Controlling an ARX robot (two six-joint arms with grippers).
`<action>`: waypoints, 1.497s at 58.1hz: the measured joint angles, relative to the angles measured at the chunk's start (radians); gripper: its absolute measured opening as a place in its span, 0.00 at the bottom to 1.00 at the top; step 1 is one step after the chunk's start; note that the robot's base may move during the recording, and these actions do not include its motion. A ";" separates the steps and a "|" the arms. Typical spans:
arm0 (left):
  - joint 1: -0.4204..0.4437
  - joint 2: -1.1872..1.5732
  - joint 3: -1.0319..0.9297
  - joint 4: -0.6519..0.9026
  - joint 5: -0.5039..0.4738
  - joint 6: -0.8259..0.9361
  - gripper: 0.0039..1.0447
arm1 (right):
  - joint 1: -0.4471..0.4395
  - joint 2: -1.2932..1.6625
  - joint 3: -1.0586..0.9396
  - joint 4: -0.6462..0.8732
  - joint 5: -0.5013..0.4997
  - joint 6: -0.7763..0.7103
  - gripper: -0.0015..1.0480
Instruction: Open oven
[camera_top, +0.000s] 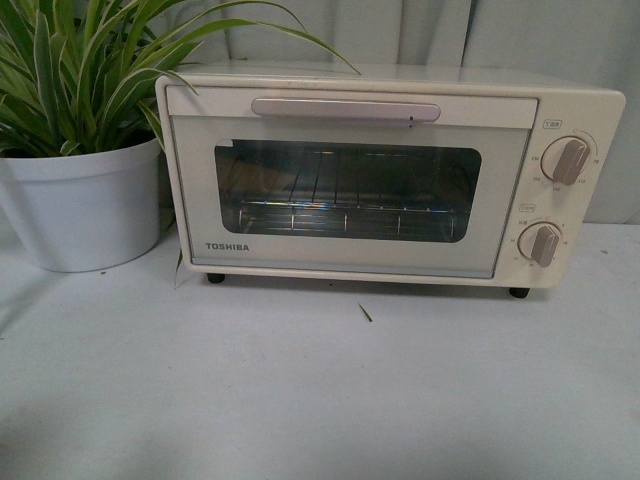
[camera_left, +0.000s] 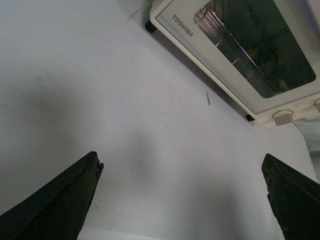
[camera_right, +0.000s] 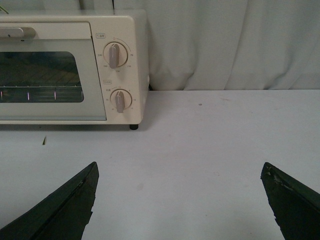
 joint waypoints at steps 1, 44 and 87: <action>-0.005 0.033 0.001 0.031 0.002 -0.015 0.94 | 0.000 0.000 0.000 0.000 0.000 0.000 0.91; -0.050 0.840 0.271 0.551 0.013 -0.248 0.94 | 0.000 0.000 0.000 0.000 0.000 0.000 0.91; 0.034 0.995 0.327 0.557 0.031 -0.371 0.94 | 0.000 0.000 0.000 0.000 0.000 0.000 0.91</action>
